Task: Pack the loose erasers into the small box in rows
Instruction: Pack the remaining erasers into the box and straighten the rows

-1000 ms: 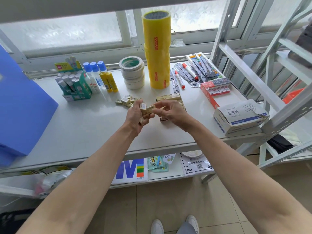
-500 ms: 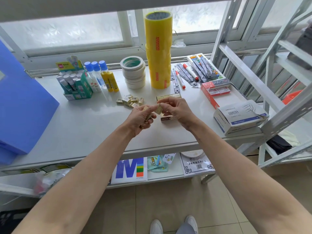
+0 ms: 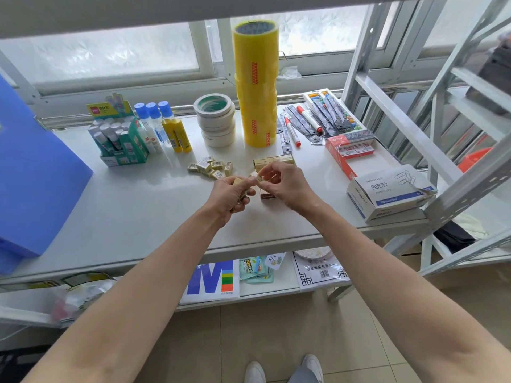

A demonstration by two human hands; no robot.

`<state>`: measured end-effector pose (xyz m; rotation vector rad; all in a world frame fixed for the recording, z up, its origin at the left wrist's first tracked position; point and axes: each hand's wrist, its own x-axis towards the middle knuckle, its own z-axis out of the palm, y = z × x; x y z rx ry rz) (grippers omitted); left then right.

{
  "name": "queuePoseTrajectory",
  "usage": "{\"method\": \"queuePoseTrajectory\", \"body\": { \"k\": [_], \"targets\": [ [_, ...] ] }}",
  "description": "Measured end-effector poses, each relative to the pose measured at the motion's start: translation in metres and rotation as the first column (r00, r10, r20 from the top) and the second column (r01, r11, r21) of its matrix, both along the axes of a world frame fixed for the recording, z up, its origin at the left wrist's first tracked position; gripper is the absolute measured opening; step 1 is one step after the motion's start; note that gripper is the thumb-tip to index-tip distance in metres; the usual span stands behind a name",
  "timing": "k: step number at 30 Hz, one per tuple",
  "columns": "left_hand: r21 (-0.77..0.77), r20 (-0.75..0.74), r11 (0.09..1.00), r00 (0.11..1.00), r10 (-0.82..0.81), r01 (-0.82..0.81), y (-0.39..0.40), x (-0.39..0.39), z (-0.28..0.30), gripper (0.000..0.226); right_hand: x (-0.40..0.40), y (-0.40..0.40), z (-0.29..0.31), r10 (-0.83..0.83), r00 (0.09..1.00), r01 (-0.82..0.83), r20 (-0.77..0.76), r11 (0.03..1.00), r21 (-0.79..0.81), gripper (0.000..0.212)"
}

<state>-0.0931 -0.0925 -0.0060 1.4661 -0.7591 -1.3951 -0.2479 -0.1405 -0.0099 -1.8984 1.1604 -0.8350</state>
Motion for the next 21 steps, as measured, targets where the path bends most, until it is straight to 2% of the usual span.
{"method": "queuePoseTrajectory", "body": {
  "k": [4,7,15,21],
  "targets": [
    [0.002,0.064,1.000,0.998,0.022,-0.022,-0.004,-0.004,-0.004,0.023,-0.003,-0.006,-0.001,0.004,0.999,-0.004,-0.033,1.000,-0.010,0.020],
    [-0.005,0.201,0.997,0.977,0.074,-0.074,-0.009,-0.006,-0.007,0.018,-0.007,-0.017,-0.002,-0.036,0.998,0.034,-0.054,0.999,-0.038,0.019],
    [-0.032,0.473,0.999,0.880,0.027,-0.014,-0.020,-0.013,-0.018,0.026,-0.006,-0.045,-0.003,0.025,0.950,-0.065,-0.310,0.991,-0.121,0.021],
    [-0.053,0.537,0.999,0.844,0.021,0.009,-0.022,-0.015,-0.026,0.028,0.002,-0.047,-0.011,-0.043,0.958,-0.003,-0.283,0.987,-0.159,0.023]
  ]
}}
